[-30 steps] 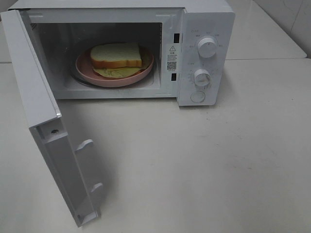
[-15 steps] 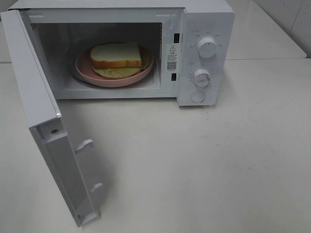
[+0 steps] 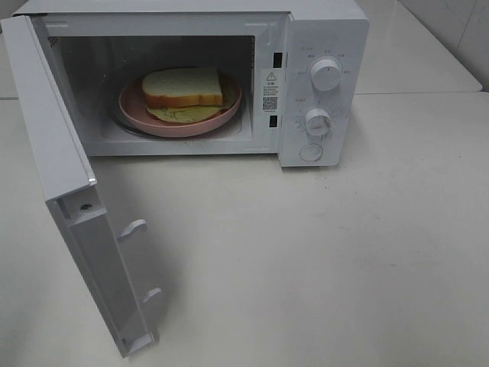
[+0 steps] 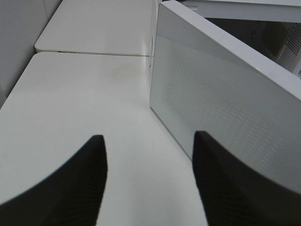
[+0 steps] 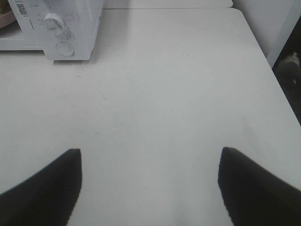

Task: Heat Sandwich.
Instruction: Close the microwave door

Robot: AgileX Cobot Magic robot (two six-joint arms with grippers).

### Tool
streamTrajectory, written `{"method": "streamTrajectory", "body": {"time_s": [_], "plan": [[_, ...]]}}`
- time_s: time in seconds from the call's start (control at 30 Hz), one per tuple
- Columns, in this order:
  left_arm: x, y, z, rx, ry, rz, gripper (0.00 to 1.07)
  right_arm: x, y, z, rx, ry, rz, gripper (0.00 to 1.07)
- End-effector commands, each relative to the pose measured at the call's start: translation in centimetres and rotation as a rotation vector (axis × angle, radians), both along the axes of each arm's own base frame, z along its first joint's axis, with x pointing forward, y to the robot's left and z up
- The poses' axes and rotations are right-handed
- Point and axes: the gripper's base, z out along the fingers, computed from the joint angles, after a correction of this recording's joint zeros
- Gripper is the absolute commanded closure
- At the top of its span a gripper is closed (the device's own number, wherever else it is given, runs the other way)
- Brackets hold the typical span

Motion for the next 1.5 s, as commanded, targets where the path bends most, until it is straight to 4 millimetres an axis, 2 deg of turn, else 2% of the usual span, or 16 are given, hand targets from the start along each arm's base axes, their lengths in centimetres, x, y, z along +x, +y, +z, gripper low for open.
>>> {"method": "streamTrajectory", "body": {"time_s": [0.03,0.07,0.1,0.13,0.17,0.3,0.33,0.53,0.63,0.8,0.97,1.23,1.37,1.5], "plan": [[1.3,0.1,0.6,-0.018,-0.027,0.008,0.79,-0.3,0.0,0.0,0.002,-0.036,-0.002,0.31],[1.8,0.1,0.5,-0.019,-0.021,0.010,0.86,-0.3,0.0,0.0,0.002,-0.036,-0.002,0.31],[1.8,0.1,0.5,-0.019,-0.021,0.010,0.86,-0.3,0.0,0.0,0.002,-0.036,-0.002,0.31],[2.3,0.1,0.4,-0.020,-0.009,0.012,0.92,-0.3,0.0,0.0,0.002,-0.036,-0.002,0.31],[3.3,0.2,-0.1,-0.019,0.011,0.019,1.07,-0.3,0.0,0.0,0.002,-0.036,-0.002,0.31],[4.6,0.4,-0.8,-0.003,-0.004,0.028,1.06,-0.3,0.0,0.0,0.002,-0.036,-0.002,0.31],[5.4,0.5,-1.4,0.019,-0.022,0.030,1.06,-0.3,0.0,0.0,0.002,-0.036,-0.002,0.31],[7.4,0.9,-3.3,0.063,-0.110,0.054,1.06,-0.3,0.0,0.0,0.002,-0.036,-0.002,0.31],[7.9,1.0,-4.0,0.065,-0.133,0.066,1.06,-0.3,0.0,0.0,0.002,-0.036,-0.002,0.31],[9.3,1.4,-6.4,0.074,-0.172,0.100,1.06,-0.3,0.0,0.0,0.002,-0.036,-0.002,0.31],[10.6,1.6,-7.6,0.094,-0.202,0.119,1.06,-0.3,0.0,0.0,0.002,-0.036,-0.002,0.31],[12.8,1.3,-9.1,0.106,-0.177,0.073,1.06,-0.3,0.0,0.0,0.002,-0.036,-0.002,0.31],[14.3,0.4,-10.4,0.090,-0.159,-0.027,1.06,-0.3,0.0,0.0,0.002,-0.036,-0.002,0.31],[14.8,-0.3,-10.8,0.075,-0.170,-0.076,1.06,-0.3,0.0,0.0,0.002,-0.036,-0.002,0.31]]}}
